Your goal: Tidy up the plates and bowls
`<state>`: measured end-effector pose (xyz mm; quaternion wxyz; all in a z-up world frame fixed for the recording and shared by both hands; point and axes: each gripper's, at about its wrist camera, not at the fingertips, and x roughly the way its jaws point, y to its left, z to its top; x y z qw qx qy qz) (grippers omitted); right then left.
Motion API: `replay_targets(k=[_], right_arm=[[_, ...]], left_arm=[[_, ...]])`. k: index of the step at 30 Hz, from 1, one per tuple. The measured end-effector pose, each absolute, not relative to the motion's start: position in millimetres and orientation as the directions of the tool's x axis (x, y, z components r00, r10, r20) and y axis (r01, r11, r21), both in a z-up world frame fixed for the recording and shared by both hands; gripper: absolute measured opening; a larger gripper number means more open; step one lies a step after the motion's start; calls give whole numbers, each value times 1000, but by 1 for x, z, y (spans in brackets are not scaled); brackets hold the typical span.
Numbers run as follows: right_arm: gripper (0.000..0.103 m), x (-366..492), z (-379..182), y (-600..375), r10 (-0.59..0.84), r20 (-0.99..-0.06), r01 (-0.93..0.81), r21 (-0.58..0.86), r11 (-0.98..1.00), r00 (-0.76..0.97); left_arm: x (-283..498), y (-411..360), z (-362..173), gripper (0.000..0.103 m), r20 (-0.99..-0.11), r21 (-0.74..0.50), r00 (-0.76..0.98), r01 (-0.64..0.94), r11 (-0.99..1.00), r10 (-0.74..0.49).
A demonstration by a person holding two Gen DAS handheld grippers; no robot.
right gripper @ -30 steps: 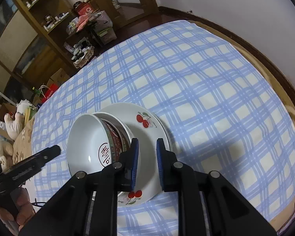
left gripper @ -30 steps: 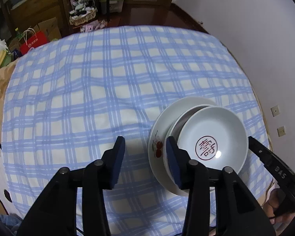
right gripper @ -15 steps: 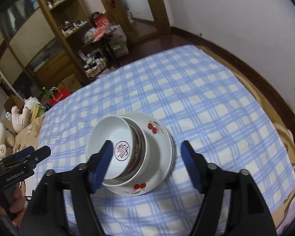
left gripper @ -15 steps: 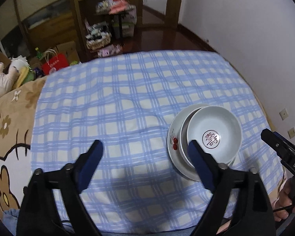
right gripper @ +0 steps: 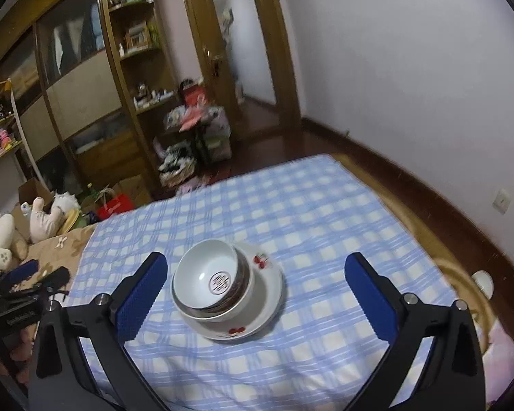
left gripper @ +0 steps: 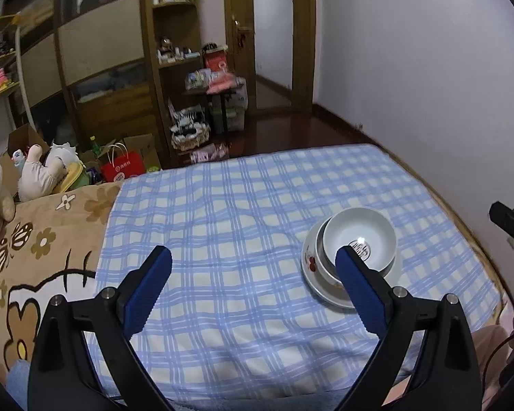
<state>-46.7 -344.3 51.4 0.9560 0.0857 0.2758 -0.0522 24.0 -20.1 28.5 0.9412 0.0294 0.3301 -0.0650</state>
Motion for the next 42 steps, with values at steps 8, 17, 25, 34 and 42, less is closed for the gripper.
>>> replay_targets(k=[8, 17, 25, 34, 42], right_arm=[[103, -91, 59, -345, -50, -438, 122, 136, 983, 898], [103, -97, 38, -327, -117, -407, 142, 30, 989, 906], [103, -94, 18, -318, -52, -372, 55, -3, 999, 927], [103, -77, -1, -326, -79, -436, 102, 29, 994, 896], [103, -75, -5, -336, -86, -447, 139, 87, 986, 891]], left_arm=[[-25, -8, 46, 102, -503, 5, 852, 170, 985, -144], [-45, -9, 26, 102, -429, 7, 891, 165, 986, -146], [-33, -29, -4, 102, -508, 99, 850, 218, 971, -139], [-14, -24, -15, 102, -538, 63, 834, 188, 980, -125], [-2, -23, -24, 102, -580, 57, 807, 176, 983, -111]])
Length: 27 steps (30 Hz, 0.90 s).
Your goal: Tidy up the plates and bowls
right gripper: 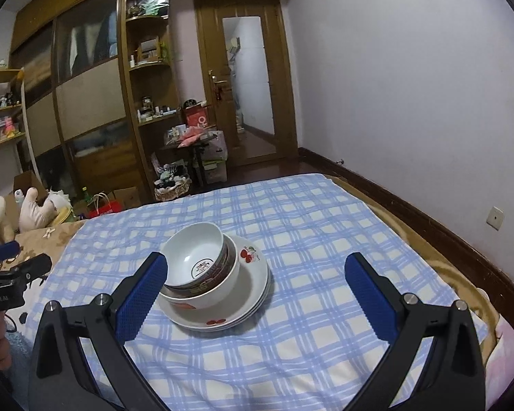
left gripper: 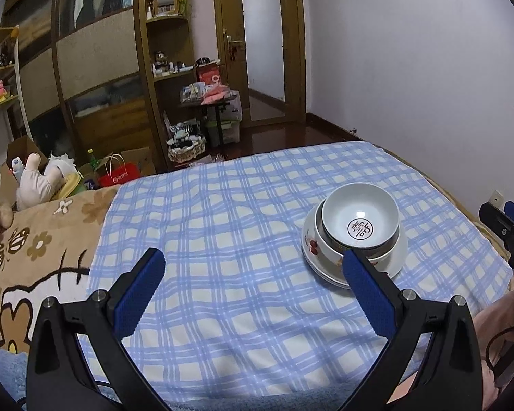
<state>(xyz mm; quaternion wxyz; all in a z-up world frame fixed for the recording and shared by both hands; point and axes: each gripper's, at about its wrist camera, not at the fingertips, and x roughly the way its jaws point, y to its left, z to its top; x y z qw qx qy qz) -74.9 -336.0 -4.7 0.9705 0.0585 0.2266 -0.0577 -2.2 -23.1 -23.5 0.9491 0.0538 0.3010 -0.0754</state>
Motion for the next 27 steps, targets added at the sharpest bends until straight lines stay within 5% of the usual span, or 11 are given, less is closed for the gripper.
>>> replay_targets(k=[27], right_arm=[[103, -70, -8, -325, -116, -465, 140, 18, 990, 878]], left_arm=[[-5, -24, -24, 102, -583, 67, 808, 145, 987, -79]])
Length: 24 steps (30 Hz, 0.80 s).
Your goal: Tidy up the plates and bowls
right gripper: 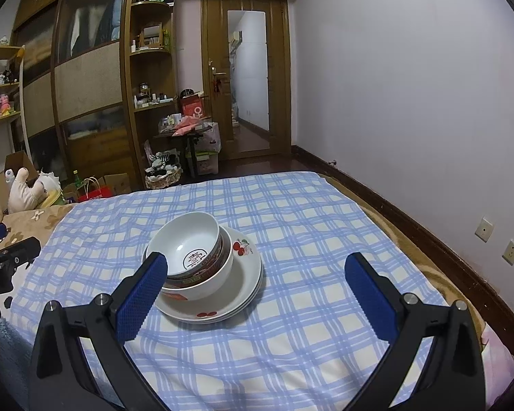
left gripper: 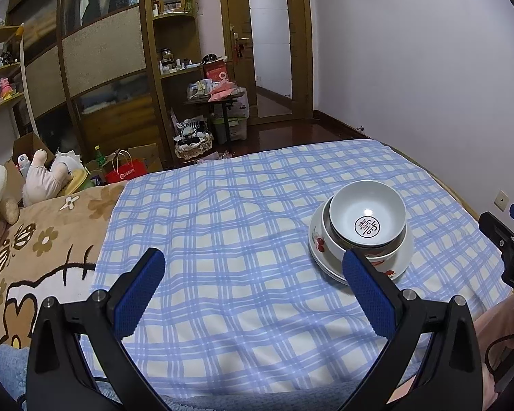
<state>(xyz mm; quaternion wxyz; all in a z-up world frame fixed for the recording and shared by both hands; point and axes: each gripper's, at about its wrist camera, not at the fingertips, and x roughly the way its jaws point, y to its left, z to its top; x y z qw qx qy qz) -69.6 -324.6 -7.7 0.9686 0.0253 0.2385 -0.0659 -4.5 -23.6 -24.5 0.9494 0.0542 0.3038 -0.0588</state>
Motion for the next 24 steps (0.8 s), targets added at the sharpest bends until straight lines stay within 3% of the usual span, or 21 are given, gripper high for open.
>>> replay_targets(k=[24], right_arm=[[103, -74, -10, -330, -114, -471, 159, 56, 986, 875]], left_arm=[[-5, -21, -24, 102, -585, 68, 808, 139, 988, -73]])
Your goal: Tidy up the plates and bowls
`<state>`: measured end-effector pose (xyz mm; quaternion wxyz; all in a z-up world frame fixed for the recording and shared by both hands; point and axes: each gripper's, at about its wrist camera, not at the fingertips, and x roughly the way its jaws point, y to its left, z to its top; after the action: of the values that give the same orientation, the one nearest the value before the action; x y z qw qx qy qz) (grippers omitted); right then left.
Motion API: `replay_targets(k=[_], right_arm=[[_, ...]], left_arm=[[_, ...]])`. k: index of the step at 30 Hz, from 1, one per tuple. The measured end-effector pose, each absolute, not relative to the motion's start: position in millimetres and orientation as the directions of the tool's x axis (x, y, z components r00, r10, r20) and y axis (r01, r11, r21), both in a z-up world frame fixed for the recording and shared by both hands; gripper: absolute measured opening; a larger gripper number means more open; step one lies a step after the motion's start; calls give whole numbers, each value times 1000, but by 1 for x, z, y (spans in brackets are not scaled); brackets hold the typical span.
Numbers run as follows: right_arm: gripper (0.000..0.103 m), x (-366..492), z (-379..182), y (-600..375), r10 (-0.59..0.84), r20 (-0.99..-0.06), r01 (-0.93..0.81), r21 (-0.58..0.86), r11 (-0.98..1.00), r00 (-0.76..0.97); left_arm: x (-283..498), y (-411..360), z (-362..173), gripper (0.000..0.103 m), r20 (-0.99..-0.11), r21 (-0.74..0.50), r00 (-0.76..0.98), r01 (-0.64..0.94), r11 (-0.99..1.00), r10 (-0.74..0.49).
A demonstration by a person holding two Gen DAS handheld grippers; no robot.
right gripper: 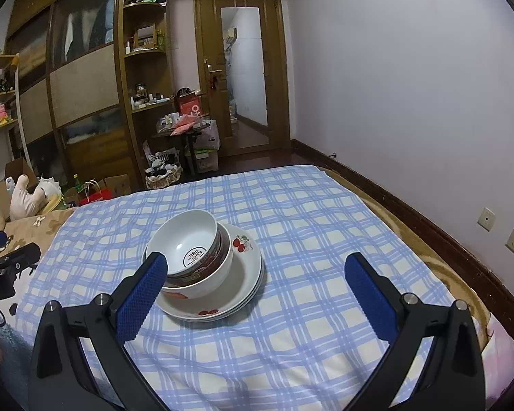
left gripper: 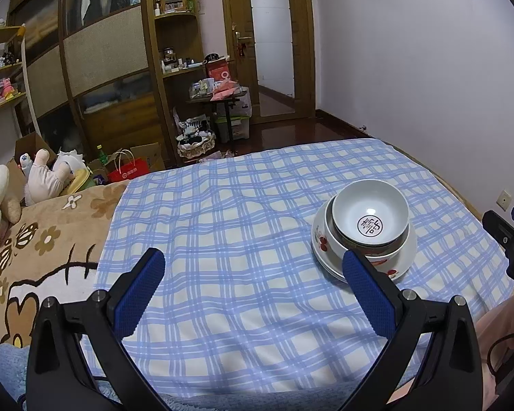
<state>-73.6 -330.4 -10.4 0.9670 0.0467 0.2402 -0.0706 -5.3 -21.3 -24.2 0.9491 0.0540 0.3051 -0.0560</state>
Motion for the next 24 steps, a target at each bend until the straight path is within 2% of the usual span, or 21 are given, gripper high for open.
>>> replay_targets(k=[24], right_arm=[[103, -72, -11, -334, -123, -478, 177, 69, 982, 870]], left_arm=[[-5, -21, -23, 102, -582, 70, 809, 146, 987, -78]])
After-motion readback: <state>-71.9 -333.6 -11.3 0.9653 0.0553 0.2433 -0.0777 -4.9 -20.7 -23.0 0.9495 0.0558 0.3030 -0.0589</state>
